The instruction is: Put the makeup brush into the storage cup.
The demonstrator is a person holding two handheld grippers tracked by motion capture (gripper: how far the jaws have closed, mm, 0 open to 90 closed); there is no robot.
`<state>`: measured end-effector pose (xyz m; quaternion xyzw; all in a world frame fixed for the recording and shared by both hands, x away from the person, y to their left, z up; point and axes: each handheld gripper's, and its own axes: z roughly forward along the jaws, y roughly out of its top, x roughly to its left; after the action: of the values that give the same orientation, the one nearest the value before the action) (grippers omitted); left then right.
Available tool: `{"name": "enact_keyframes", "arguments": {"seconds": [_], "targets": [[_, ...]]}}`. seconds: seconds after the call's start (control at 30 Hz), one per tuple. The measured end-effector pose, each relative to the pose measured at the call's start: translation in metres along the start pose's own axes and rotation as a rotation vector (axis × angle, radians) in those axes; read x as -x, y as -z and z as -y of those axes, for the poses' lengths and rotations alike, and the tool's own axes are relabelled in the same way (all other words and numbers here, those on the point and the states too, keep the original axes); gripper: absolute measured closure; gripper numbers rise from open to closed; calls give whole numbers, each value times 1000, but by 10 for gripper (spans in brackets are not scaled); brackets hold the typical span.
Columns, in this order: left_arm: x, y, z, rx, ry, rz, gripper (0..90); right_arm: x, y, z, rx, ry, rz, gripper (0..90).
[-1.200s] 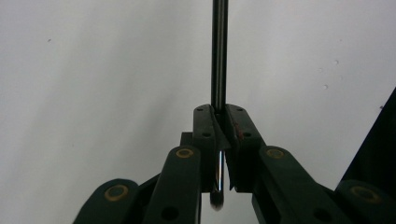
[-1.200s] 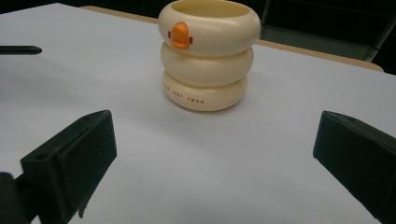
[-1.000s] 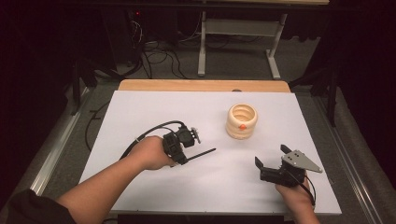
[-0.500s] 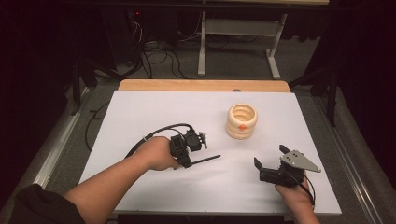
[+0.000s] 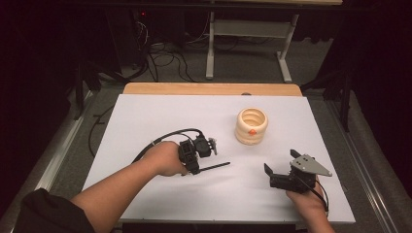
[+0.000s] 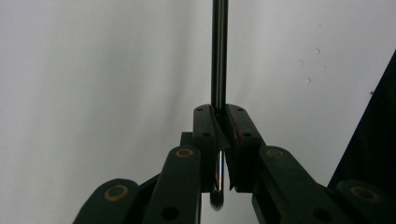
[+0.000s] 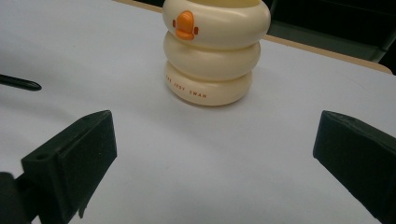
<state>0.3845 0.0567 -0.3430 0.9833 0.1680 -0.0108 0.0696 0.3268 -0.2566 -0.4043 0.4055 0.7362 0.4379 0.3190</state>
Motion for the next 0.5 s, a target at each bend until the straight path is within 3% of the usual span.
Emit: {"name": "enact_keyframes", "arguments": {"seconds": [0.5], "targets": [[2, 16, -2, 17, -21, -1, 836, 2, -17, -39, 4, 93, 15, 11]]}}
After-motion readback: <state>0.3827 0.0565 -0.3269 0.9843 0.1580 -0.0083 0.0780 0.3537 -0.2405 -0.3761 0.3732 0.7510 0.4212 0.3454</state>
